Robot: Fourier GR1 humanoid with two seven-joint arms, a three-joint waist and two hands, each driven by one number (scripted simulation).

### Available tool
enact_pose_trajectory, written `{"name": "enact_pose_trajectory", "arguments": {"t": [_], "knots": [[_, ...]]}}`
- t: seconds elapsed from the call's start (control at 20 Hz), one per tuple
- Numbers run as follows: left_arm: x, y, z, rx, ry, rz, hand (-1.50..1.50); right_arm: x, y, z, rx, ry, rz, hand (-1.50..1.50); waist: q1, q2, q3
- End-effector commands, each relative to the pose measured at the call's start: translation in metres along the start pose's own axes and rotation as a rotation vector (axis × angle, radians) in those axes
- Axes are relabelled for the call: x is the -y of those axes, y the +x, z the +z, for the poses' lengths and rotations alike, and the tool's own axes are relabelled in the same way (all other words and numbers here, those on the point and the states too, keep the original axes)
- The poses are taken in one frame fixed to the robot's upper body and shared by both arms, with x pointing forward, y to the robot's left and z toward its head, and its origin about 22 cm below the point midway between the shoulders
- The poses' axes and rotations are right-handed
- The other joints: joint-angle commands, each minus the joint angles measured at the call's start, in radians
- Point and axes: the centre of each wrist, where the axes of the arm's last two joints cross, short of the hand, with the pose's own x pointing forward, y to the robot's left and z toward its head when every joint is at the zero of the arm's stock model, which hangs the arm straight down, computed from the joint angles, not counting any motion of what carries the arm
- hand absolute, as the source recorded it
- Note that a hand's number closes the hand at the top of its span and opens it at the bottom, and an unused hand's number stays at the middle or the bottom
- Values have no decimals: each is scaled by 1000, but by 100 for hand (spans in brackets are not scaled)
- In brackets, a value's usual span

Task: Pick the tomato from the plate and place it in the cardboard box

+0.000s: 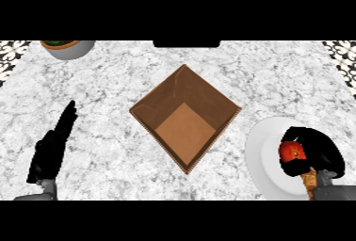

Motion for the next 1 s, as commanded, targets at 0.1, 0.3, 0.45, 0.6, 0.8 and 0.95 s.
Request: {"name": "enact_pose_trajectory", "arguments": {"t": [0.1,0.3,0.45,0.6,0.8,0.95], "knots": [[-5,-15,7,-20,-18,-2,0,12,-13,7,79,-106,51,150,-1,0,0],[15,6,2,4,36,-10,0,32,-21,16,301,-74,210,150,-6,-1,1],[-1,7,-7,-1,4,3,0,41,-11,22,370,-134,247,150,-6,-1,0],[-19,7,2,-8,6,-6,0,68,-32,22,357,-207,247,150,-2,-1,0],[-18,1,2,-12,0,8,0,92,-8,49,449,-213,142,150,-8,-2,0],[-12,3,10,-1,1,-1,0,96,20,51,644,-288,-94,150,-3,-6,1]]}}
